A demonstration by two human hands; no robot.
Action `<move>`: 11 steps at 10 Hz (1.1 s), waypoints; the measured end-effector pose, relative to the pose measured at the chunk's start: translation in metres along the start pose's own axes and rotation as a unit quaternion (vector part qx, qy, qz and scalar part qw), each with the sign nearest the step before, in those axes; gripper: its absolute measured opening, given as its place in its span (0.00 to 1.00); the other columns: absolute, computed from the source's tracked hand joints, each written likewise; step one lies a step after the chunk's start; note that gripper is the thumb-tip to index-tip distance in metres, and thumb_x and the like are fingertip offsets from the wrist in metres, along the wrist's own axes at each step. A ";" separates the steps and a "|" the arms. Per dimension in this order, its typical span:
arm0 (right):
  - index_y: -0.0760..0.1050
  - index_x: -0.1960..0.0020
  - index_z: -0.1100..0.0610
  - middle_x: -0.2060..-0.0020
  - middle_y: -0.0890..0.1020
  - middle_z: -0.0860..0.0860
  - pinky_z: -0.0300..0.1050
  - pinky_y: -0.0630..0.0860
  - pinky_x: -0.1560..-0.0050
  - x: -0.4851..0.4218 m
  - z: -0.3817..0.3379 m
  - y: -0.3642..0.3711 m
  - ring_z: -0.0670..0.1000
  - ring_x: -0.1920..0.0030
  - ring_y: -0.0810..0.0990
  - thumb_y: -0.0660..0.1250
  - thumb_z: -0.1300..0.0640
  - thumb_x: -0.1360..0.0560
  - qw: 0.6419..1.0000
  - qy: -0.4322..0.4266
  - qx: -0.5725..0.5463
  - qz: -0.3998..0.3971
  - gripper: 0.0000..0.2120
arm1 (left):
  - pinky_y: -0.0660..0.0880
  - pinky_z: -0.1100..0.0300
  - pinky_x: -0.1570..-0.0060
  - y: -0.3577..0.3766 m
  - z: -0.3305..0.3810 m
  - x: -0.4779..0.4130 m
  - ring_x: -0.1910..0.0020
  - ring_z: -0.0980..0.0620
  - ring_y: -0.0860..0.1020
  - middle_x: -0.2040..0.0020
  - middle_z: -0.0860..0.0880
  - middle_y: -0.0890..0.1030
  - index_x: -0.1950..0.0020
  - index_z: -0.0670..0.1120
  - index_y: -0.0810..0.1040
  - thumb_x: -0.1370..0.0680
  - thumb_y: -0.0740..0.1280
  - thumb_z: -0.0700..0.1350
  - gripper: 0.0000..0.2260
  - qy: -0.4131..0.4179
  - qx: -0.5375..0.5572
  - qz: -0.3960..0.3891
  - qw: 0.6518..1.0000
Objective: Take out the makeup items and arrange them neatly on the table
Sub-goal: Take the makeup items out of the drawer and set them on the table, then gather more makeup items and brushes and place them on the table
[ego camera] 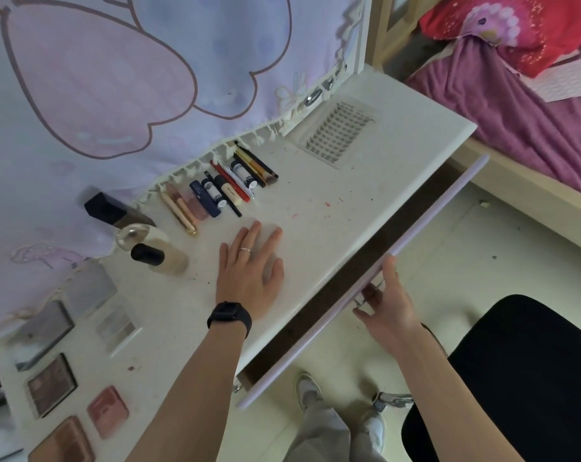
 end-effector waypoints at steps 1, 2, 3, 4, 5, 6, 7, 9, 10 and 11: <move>0.61 0.22 0.40 0.26 0.69 0.52 0.62 0.63 0.26 -0.003 -0.002 0.016 0.50 0.26 0.69 0.65 0.37 0.22 0.999 0.003 0.011 -0.046 0.31 | 0.43 0.46 0.22 0.000 0.000 0.001 0.20 0.52 0.46 0.18 0.54 0.51 0.21 0.64 0.54 0.19 0.48 0.58 0.25 -0.007 0.005 -0.007 1.000; 0.53 0.20 0.38 0.24 0.66 0.51 0.60 0.62 0.24 -0.009 -0.001 0.026 0.49 0.23 0.64 0.63 0.38 0.20 0.998 0.001 0.038 -0.056 0.33 | 0.43 0.46 0.22 0.000 0.001 0.001 0.20 0.52 0.46 0.18 0.54 0.51 0.21 0.64 0.53 0.20 0.46 0.58 0.25 -0.007 0.002 -0.007 1.000; 0.49 0.20 0.35 0.26 0.68 0.49 0.58 0.62 0.24 -0.015 0.002 0.025 0.49 0.23 0.64 0.62 0.36 0.21 0.997 -0.005 0.059 -0.054 0.35 | 0.44 0.45 0.22 0.000 0.001 0.000 0.20 0.51 0.47 0.18 0.53 0.51 0.21 0.64 0.53 0.20 0.46 0.59 0.26 -0.007 -0.005 -0.007 1.000; 0.47 0.20 0.35 0.29 0.70 0.46 0.58 0.64 0.25 -0.016 0.002 0.026 0.47 0.25 0.65 0.60 0.33 0.21 0.995 -0.012 0.089 -0.052 0.35 | 0.45 0.46 0.22 0.000 0.001 0.000 0.19 0.52 0.47 0.18 0.54 0.51 0.21 0.64 0.52 0.20 0.45 0.59 0.26 -0.009 -0.014 -0.006 1.000; 0.44 0.19 0.38 0.35 0.73 0.40 0.60 0.67 0.27 -0.013 0.005 0.029 0.49 0.29 0.70 0.53 0.31 0.21 0.988 -0.031 0.152 -0.015 0.35 | 0.44 0.47 0.22 0.001 0.002 0.000 0.19 0.52 0.46 0.18 0.54 0.49 0.20 0.65 0.50 0.21 0.43 0.60 0.27 -0.013 -0.027 -0.011 1.000; 0.49 0.19 0.65 0.22 0.59 0.66 0.65 0.69 0.30 -0.018 0.002 0.024 0.67 0.25 0.64 0.48 0.50 0.13 0.858 -0.112 0.499 0.053 0.28 | 0.47 0.46 0.22 0.001 0.002 -0.001 0.19 0.51 0.46 0.18 0.53 0.48 0.20 0.64 0.46 0.20 0.43 0.60 0.26 -0.014 -0.046 -0.028 0.998; 0.53 0.20 0.63 0.26 0.67 0.67 0.57 0.73 0.36 0.000 -0.025 0.019 0.69 0.33 0.73 0.47 0.36 0.16 0.861 -0.114 0.491 0.070 0.36 | 0.51 0.44 0.23 0.000 0.010 0.002 0.19 0.48 0.46 0.18 0.51 0.45 0.20 0.62 0.42 0.17 0.43 0.57 0.25 -0.033 -0.080 -0.069 0.994; 0.67 0.24 0.51 0.28 0.73 0.52 0.43 0.72 0.41 0.113 -0.065 0.009 0.53 0.36 0.76 0.57 0.39 0.17 0.786 -0.107 0.609 -0.017 0.26 | 0.60 0.44 0.26 -0.035 0.067 0.016 0.22 0.42 0.56 0.18 0.46 0.53 0.19 0.56 0.45 0.17 0.54 0.50 0.28 -0.046 -0.088 -0.189 0.977; 0.72 0.29 0.46 0.37 0.79 0.44 0.33 0.73 0.49 0.198 -0.071 -0.023 0.41 0.45 0.78 0.63 0.42 0.18 0.809 -0.166 0.563 -0.015 0.19 | 0.61 0.47 0.27 -0.061 0.115 0.037 0.23 0.44 0.60 0.20 0.47 0.58 0.19 0.57 0.48 0.17 0.56 0.51 0.29 0.017 -0.040 -0.231 0.972; 0.75 0.37 0.37 0.46 0.81 0.34 0.24 0.71 0.51 0.294 -0.070 -0.072 0.32 0.46 0.78 0.64 0.45 0.19 0.838 -0.246 0.485 0.028 0.11 | 0.70 0.48 0.34 -0.082 0.176 0.057 0.30 0.43 0.69 0.26 0.46 0.68 0.21 0.57 0.55 0.19 0.57 0.50 0.27 0.092 0.017 -0.230 0.969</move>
Point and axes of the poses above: each hand's wrist, its own x-axis away from the middle knuckle, its own y-axis out of the palm, z = x × y, the point moved 4 cm from there along -x, towards the middle knuckle
